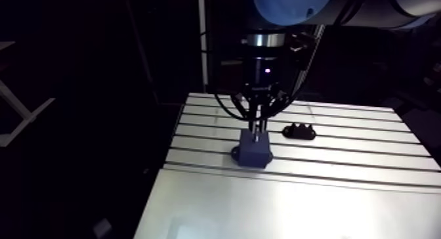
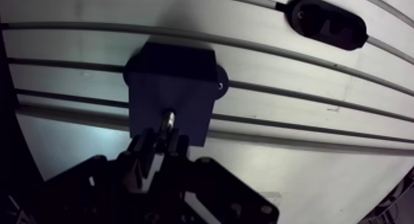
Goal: Pick up the M10 bolt and insert it into the hole until fully seated.
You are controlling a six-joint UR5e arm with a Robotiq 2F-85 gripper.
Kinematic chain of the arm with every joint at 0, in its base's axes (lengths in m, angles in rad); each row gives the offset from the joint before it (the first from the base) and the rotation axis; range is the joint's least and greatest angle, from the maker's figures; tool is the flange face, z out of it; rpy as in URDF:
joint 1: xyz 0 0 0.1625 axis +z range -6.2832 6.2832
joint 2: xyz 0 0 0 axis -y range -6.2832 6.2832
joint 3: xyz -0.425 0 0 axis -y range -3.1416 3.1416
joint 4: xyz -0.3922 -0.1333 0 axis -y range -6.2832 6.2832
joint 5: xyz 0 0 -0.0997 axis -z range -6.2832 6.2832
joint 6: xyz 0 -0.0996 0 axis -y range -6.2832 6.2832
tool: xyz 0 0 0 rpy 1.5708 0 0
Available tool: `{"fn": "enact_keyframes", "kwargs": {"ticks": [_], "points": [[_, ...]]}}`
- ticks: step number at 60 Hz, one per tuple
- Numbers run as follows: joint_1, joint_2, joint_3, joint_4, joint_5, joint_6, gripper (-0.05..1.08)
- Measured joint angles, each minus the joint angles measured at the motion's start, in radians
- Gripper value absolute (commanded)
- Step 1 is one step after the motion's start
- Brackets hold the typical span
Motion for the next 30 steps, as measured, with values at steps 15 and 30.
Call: {"fn": "enact_keyframes", "kwargs": {"ticks": [15, 30], "points": [[0.000, 0.000, 0.001, -0.010, 0.000, 0.001, 1.08], [0.000, -0.002, 0.001, -0.013, -0.001, 0.001, 1.08]]}}
